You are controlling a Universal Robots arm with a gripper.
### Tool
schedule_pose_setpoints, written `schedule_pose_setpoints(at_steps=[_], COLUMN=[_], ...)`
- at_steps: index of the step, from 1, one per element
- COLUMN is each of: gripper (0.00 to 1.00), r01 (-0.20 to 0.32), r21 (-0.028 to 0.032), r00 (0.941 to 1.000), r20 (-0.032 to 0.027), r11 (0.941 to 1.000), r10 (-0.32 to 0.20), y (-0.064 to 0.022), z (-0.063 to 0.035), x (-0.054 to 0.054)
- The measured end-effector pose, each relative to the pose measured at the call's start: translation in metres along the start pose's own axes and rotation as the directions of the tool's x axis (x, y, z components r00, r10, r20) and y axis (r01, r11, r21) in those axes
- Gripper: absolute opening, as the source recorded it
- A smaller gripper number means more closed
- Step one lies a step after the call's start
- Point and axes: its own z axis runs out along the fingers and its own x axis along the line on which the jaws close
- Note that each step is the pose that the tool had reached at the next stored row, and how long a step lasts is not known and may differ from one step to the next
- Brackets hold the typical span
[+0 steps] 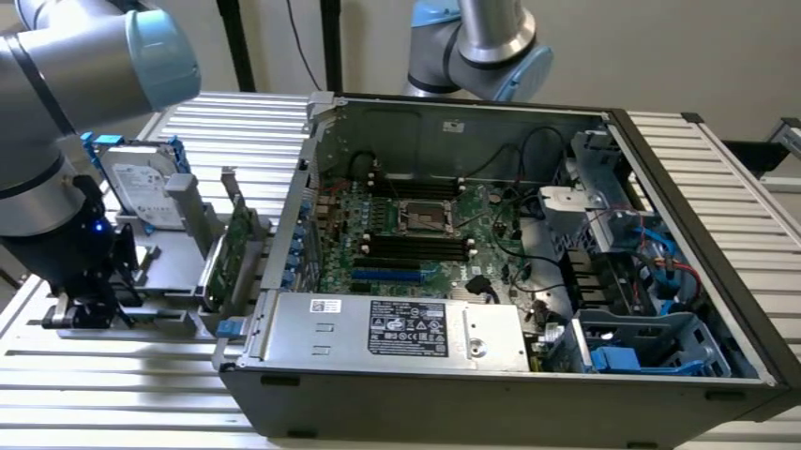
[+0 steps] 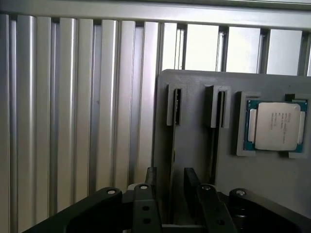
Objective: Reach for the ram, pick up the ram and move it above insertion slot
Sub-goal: 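Pick up the ram and move it above insertion slot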
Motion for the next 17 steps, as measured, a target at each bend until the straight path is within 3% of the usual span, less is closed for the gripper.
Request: schedule_pose_setpoints(at_steps=[13, 15, 17], gripper=[0.36, 0.34, 0.22], r01=[0.0, 0.0, 0.0], r21=[0.0, 0.0001, 0.0001], r00=[1.0, 1.0, 1.0], r20=[0.0012, 0.0014, 0.0015], r11=[1.0, 1.0, 1.0], r10=[0.0, 0.0, 0.0], y=[-0.0058, -0.0061, -0.0062], z=[0.0036, 0.0038, 0.0038], x=[0.0003, 0.0003, 0.0003])
